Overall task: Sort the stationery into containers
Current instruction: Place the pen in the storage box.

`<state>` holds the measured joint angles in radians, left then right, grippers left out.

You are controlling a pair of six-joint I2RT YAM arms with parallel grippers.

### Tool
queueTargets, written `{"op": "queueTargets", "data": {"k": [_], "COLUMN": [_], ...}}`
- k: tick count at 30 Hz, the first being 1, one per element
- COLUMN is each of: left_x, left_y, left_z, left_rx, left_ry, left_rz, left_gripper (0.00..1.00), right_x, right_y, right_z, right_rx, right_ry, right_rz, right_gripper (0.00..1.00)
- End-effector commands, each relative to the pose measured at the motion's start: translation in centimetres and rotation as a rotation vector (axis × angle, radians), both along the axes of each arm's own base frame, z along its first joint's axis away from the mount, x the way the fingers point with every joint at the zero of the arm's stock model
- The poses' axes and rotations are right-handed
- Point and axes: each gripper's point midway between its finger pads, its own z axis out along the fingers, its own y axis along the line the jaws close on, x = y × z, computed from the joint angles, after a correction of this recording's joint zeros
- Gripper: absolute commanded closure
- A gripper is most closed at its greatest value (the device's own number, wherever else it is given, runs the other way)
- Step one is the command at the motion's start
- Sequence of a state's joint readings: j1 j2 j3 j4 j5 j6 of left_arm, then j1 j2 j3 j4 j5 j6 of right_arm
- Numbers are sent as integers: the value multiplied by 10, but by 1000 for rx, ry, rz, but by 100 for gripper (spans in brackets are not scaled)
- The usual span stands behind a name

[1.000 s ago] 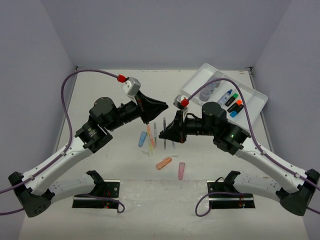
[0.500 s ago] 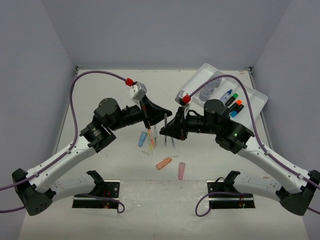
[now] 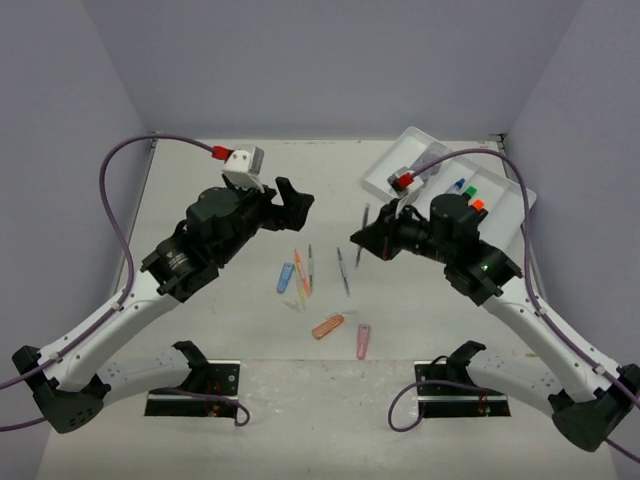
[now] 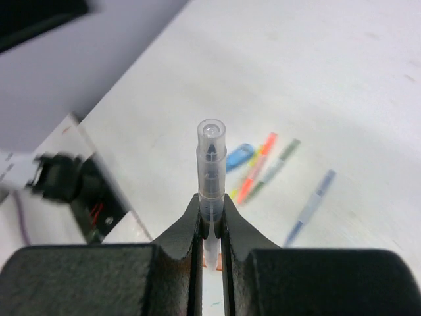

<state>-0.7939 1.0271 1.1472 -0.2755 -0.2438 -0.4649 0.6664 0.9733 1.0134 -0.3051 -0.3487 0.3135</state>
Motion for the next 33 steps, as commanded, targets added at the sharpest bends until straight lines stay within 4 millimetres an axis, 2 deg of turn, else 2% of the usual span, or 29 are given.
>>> {"op": "queueTargets", "data": {"k": [1, 5, 10, 12, 14, 15, 17, 18, 21, 22, 26, 29, 30, 33], "left_x": [5, -10, -29, -30, -29, -28, -21, -19, -5, 1, 2, -3, -4, -6], "left_y": [89, 104, 124, 127, 130, 129, 123, 124, 147, 164, 194, 196, 196, 188], "left_z": [-21, -34, -63, -68, -95, -99, -118, -122, -128, -130, -124, -118, -116, -119], "left_rx": [169, 275, 415, 420, 441, 426, 438, 439, 386, 345, 285, 256, 246, 230], "left_ry": [91, 132, 189, 165, 172, 164, 192, 209, 282, 308, 293, 264, 256, 256], "left_rz": [403, 379, 356, 355, 372, 373, 361, 362, 442, 502, 613, 619, 613, 564], "left_gripper": [1, 0, 0, 0, 0, 0, 0, 0, 0, 0, 0, 0, 0, 0], "right_x": [58, 103, 149, 162, 174, 180, 193, 198, 209, 213, 216, 216, 218, 214], "right_y": [-72, -125, -202, -223, -240, -246, -259, -262, -288, -293, -327, -345, -353, -374], "right_z": [-26, -49, -68, -67, -75, -84, -86, -89, -101, -105, -110, -118, -116, -126], "right_rx": [24, 6, -73, -103, -140, -166, -189, -198, -214, -222, -217, -246, -269, -345], "right_ry": [146, 233, 284, 269, 279, 298, 318, 329, 373, 382, 410, 436, 429, 463], "right_rz": [-376, -610, -928, -1028, -1101, -1124, -1153, -1159, -1214, -1222, -1297, -1341, -1365, -1424], "right_gripper": [100, 100, 100, 100, 100, 100, 100, 100, 100, 100, 100, 100, 100, 100]}}
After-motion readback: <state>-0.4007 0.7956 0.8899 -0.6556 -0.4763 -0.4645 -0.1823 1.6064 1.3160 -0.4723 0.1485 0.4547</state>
